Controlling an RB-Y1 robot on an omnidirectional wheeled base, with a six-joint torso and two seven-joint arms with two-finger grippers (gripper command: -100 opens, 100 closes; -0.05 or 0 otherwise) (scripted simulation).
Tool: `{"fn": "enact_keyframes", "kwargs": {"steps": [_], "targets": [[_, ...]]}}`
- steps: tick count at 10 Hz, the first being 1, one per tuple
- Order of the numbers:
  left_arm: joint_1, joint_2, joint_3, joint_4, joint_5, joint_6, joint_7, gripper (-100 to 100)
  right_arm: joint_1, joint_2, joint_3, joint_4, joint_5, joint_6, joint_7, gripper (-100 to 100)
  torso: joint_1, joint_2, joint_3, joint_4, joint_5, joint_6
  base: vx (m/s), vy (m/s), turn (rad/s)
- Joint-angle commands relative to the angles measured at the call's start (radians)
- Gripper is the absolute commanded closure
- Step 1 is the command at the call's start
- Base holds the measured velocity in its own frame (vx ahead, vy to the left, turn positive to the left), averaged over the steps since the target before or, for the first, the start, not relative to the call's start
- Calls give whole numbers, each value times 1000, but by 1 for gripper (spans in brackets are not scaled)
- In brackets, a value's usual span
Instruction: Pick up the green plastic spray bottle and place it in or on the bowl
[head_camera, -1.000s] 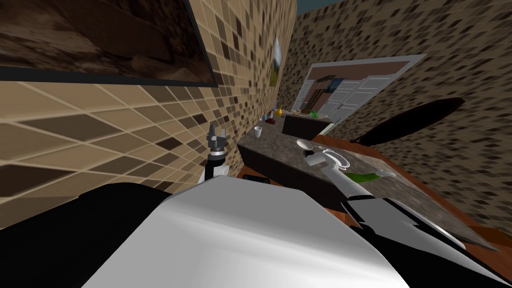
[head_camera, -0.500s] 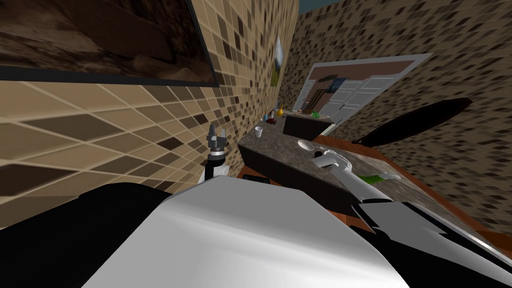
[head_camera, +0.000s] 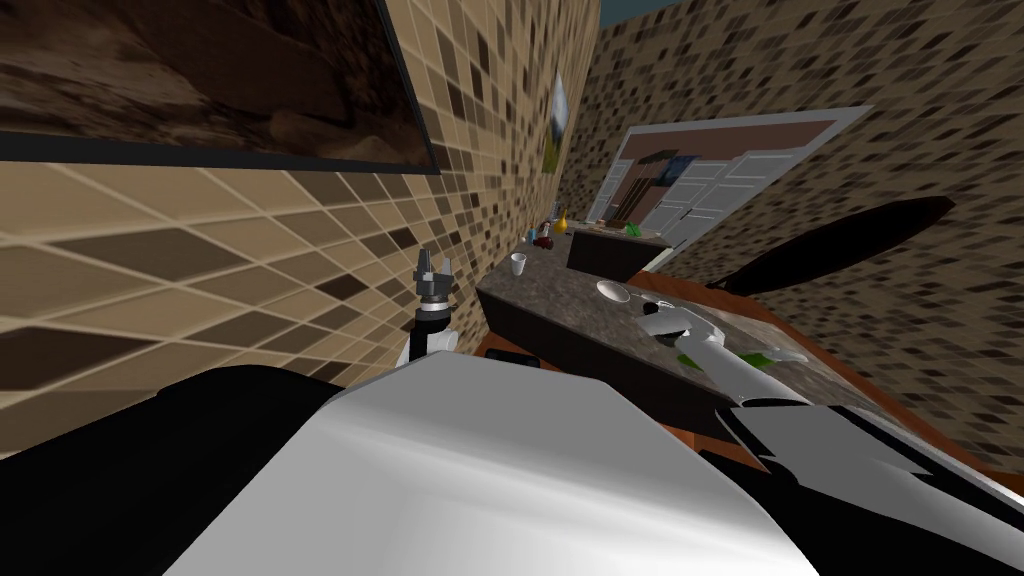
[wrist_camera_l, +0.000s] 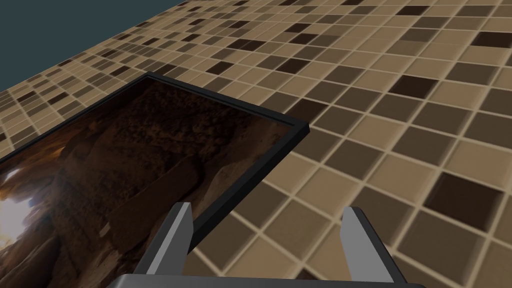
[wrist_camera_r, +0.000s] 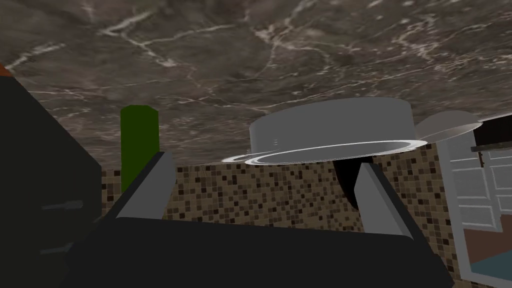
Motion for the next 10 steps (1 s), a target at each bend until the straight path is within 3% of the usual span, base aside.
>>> {"fn": "enact_keyframes", "kwargs": {"steps": [1, 2, 5, 7, 10], "targets": [[0, 0, 0, 0, 0, 0, 0, 0, 9, -42, -5, 21, -38, 50, -7, -100, 0, 0, 0, 0, 0, 0, 12, -1, 13], [0, 0, 0, 0, 0, 0, 0, 0, 9, -42, -5, 21, -38, 55, -7, -100, 0, 0, 0, 0, 0, 0, 11, -2, 9], [0, 0, 0, 0, 0, 0, 0, 0, 16, -116, -13, 107, -117, 142, -11, -100, -1, -1, 0, 0, 0, 0, 27, -8, 16], [0, 0, 0, 0, 0, 0, 0, 0, 16, -116, -13, 107, -117, 142, -11, -100, -1, -1, -1, 0, 0, 0, 23, -13, 2], [0, 0, 0, 0, 0, 0, 0, 0, 27, -167, -21, 163, -174, 197, -14, -100, -1, -1, -1, 0, 0, 0, 41, -21, 6]]}}
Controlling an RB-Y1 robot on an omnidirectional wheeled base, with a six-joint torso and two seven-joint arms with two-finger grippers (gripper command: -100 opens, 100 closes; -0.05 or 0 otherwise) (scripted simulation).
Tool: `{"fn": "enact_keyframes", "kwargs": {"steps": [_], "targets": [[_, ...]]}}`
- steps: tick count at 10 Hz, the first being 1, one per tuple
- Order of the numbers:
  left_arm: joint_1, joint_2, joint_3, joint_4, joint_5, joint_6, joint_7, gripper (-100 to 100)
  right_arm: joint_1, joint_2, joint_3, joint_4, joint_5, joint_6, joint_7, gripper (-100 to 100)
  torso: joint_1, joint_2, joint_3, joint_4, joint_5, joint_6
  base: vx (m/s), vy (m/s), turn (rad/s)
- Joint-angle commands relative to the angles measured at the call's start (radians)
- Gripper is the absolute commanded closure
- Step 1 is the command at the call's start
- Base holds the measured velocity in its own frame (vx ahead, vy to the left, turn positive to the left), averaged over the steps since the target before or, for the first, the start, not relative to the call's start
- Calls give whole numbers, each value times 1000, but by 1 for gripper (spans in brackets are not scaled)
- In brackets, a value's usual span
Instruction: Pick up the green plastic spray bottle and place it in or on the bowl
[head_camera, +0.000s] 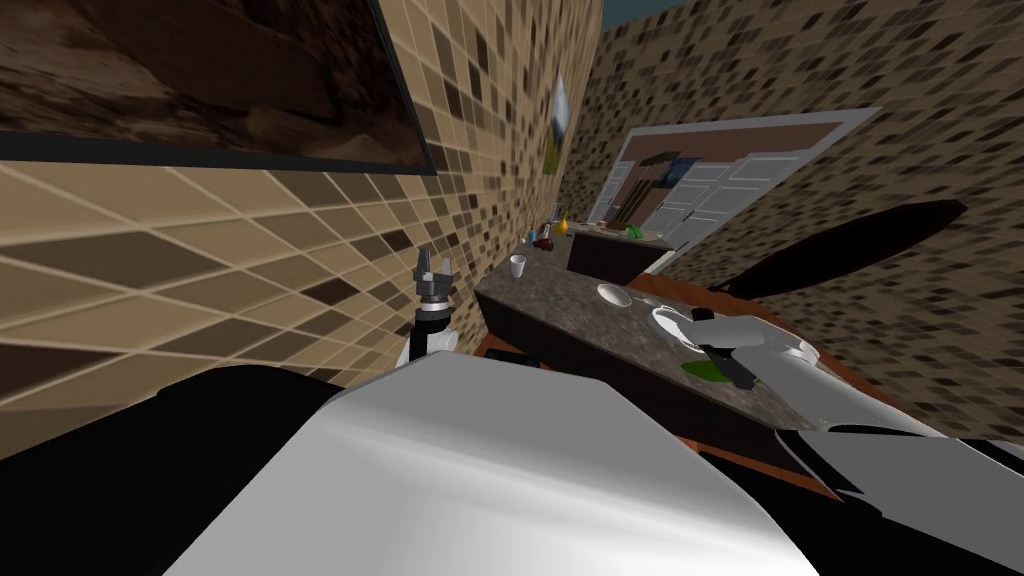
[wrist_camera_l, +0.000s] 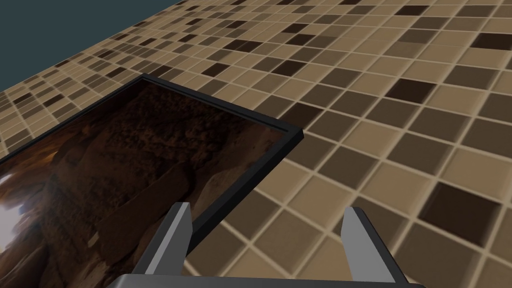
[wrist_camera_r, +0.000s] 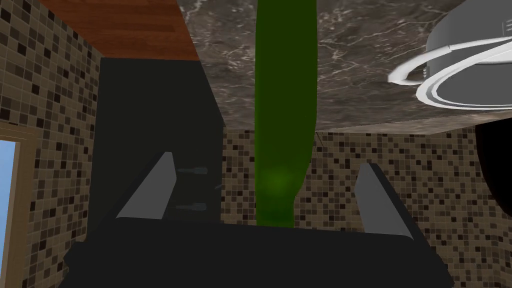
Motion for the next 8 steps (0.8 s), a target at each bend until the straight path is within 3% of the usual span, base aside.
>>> {"fn": "enact_keyframes", "kwargs": {"steps": [1, 2, 3, 4, 5, 6, 7, 8], "targets": [[0, 0, 0, 0, 0, 0, 0, 0, -8, -5, 1, 28, -9, 6, 7, -100, 0, 0, 0, 0, 0, 0, 44, -28, 2], [0, 0, 0, 0, 0, 0, 0, 0, -2, -23, -3, 47, -29, 25, 7, -100, 0, 0, 0, 0, 0, 0, 67, -34, -2], [0, 0, 0, 0, 0, 0, 0, 0, -18, -9, 2, 50, -16, 14, 12, -100, 0, -1, -1, 0, 0, 0, 0, 0, 0], [0, 0, 0, 0, 0, 0, 0, 0, -20, -10, 2, 56, -17, 15, 14, 0, 2, 2, 1, 0, 0, 0, 0, 0, 0], [0, 0, 0, 0, 0, 0, 0, 0, -9, 12, -4, 81, 2, -16, 14, -100, 2, 3, 1, 1, 0, 0, -9, -24, 5], [0, 0, 0, 0, 0, 0, 0, 0, -22, 6, 1, 84, -5, -4, 20, -100, 0, 3, 2, 1, 0, 0, -6, -15, 3], [0, 0, 0, 0, 0, 0, 0, 0, -22, 8, 0, 89, -3, -11, 22, 100, 1, 3, 2, 1, 0, 0, 0, 0, 0], [0, 0, 0, 0, 0, 0, 0, 0, -22, 8, 0, 88, -3, -10, 22, 100, 2, 3, 2, 1, 0, 0, 0, 0, 0]]}}
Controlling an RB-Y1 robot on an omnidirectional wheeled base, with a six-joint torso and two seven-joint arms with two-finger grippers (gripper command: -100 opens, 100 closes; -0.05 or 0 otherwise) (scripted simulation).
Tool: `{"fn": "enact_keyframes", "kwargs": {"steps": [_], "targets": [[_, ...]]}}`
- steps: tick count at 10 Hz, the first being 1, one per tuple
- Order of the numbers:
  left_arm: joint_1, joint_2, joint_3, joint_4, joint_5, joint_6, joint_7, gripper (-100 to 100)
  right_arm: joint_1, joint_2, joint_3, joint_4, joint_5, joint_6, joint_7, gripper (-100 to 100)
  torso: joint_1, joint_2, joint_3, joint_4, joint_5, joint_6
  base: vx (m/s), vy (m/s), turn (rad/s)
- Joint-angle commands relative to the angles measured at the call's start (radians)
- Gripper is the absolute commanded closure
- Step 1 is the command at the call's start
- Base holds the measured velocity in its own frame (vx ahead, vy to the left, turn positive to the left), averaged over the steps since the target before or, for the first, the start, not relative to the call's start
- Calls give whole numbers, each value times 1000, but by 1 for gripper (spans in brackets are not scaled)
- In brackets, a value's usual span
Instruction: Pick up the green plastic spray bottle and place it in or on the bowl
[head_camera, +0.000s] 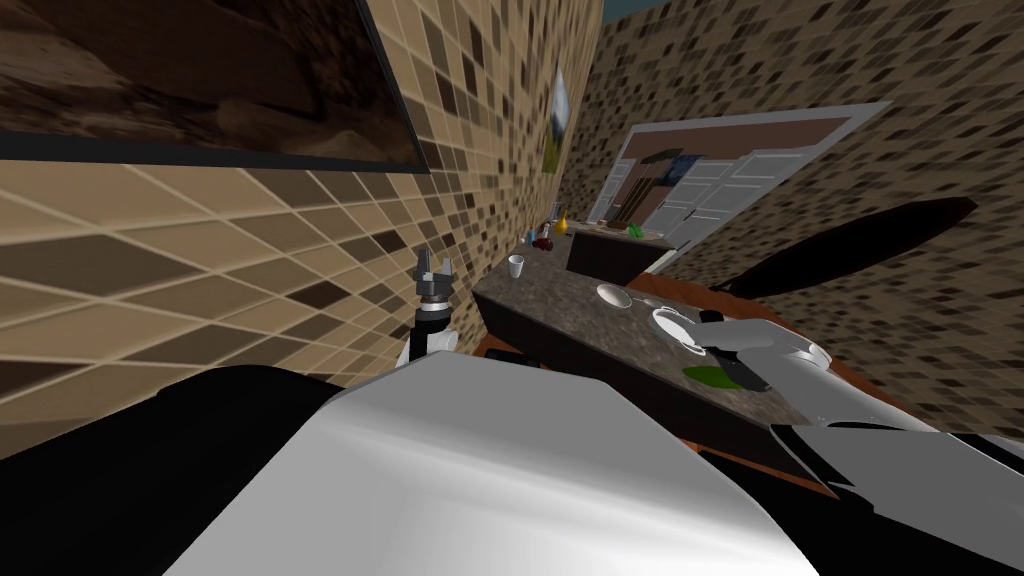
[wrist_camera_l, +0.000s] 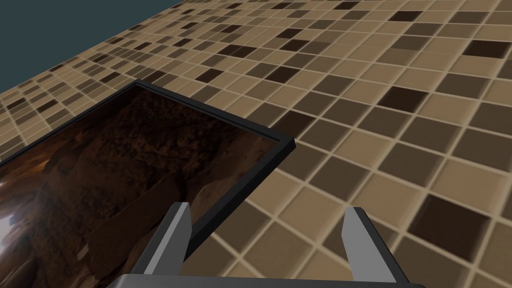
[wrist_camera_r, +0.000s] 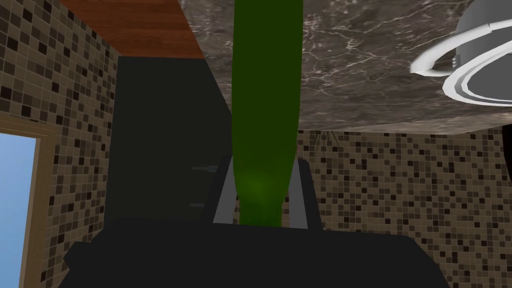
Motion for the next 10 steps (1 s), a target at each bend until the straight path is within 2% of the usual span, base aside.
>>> {"fn": "enact_keyframes", "kwargs": {"steps": [1, 3, 4, 5, 6, 7, 8, 10], "targets": [[0, 0, 0, 0, 0, 0, 0, 0, 0, 0, 0, 0, 0, 0, 0, 100, 0, 0, 0, 0, 0, 0, 0, 0, 0], [0, 0, 0, 0, 0, 0, 0, 0, 0, 0, 0, 0, 0, 0, 0, 100, -1, 0, 0, 0, 0, 0, 0, 0, 0], [0, 0, 0, 0, 0, 0, 0, 0, 0, 0, 0, 0, 0, 0, 0, 0, -1, 0, 0, 0, 0, 0, 0, 0, 0], [0, 0, 0, 0, 0, 0, 0, 0, 5, -14, 1, -30, -11, 21, -8, 100, -1, 0, 0, 0, 0, 0, 7, 7, -7], [0, 0, 0, 0, 0, 0, 0, 0, -3, -5, 2, -8, -5, 8, 0, 100, 0, -1, 0, 0, 0, -1, 5, 4, 1], [0, 0, 0, 0, 0, 0, 0, 0, -3, -6, 2, -9, -5, 10, -1, 0, 0, -1, 0, 0, 0, 0, 0, 0, 0], [0, 0, 0, 0, 0, 0, 0, 0, -14, 14, 6, -23, -15, 37, -9, 100, 0, -1, 0, 0, 0, 0, -65, -6, 130], [0, 0, 0, 0, 0, 0, 0, 0, -24, 32, 9, -35, -27, 64, -18, 100, 0, 3, 1, 0, -6, -7, -135, -15, 195]]}}
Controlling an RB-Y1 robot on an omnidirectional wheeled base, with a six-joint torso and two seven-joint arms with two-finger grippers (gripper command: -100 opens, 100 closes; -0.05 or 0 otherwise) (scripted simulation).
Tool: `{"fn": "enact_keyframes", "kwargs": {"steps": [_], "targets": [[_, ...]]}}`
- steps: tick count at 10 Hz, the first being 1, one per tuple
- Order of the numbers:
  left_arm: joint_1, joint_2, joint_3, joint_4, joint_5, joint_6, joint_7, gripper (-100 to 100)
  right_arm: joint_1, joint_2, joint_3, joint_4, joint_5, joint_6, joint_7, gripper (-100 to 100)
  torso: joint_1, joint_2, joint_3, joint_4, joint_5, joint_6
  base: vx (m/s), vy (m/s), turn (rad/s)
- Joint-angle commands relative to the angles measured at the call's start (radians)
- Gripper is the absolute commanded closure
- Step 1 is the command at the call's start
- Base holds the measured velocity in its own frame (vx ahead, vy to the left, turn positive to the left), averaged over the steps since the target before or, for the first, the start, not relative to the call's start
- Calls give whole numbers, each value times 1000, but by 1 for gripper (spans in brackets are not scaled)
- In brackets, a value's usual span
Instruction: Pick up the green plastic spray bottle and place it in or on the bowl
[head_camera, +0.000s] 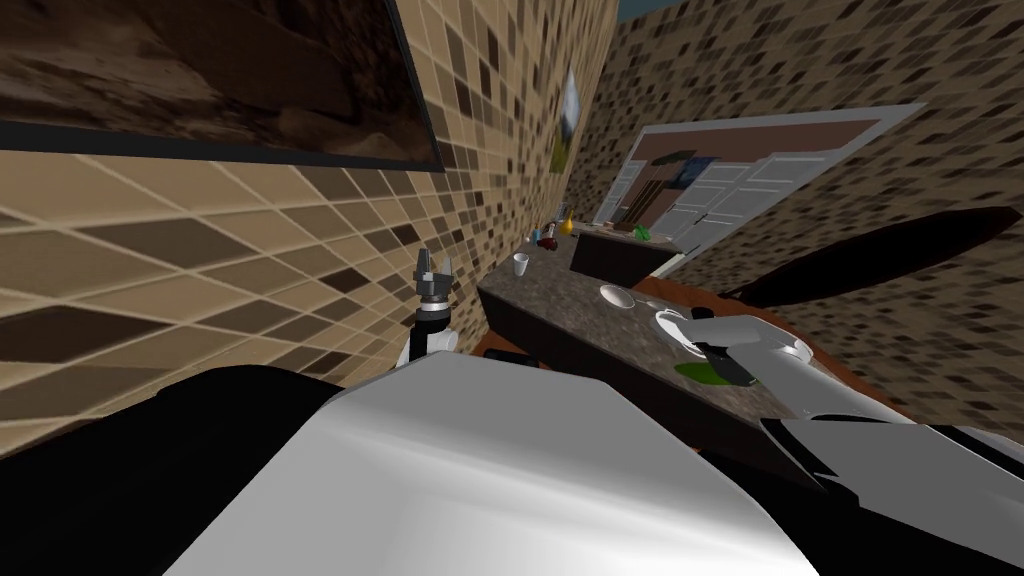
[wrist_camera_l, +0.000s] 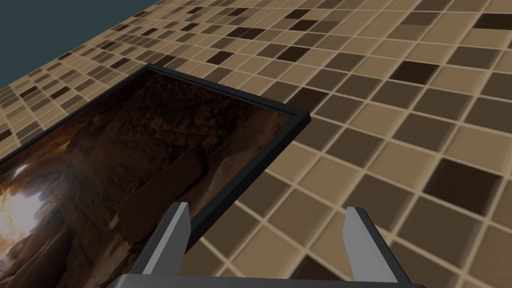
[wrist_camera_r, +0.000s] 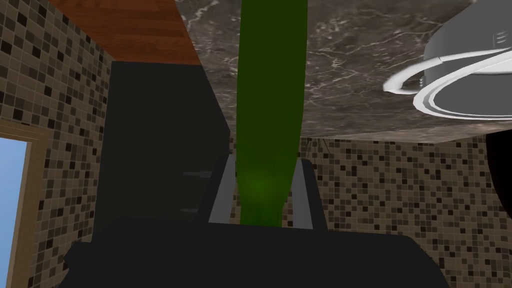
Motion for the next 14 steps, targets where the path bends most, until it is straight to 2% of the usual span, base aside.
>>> {"fn": "enact_keyframes", "kwargs": {"steps": [1, 8, 14], "targets": [[0, 0, 0, 0, 0, 0, 0, 0, -7, 22, 4, -23, -17, 35, -12, 100, 0, 0, 0, 0, 0, 0, -128, 5, 153], [0, 0, 0, 0, 0, 0, 0, 0, -51, 83, 24, -51, -89, 173, -71, 100, -6, -10, -9, -8, -25, -11, -127, 9, 268], [0, 0, 0, 0, 0, 0, 0, 0, -80, 84, 42, -23, -173, 287, -141, 100, -16, -17, -12, -9, -32, -13, -90, -40, 375]]}}
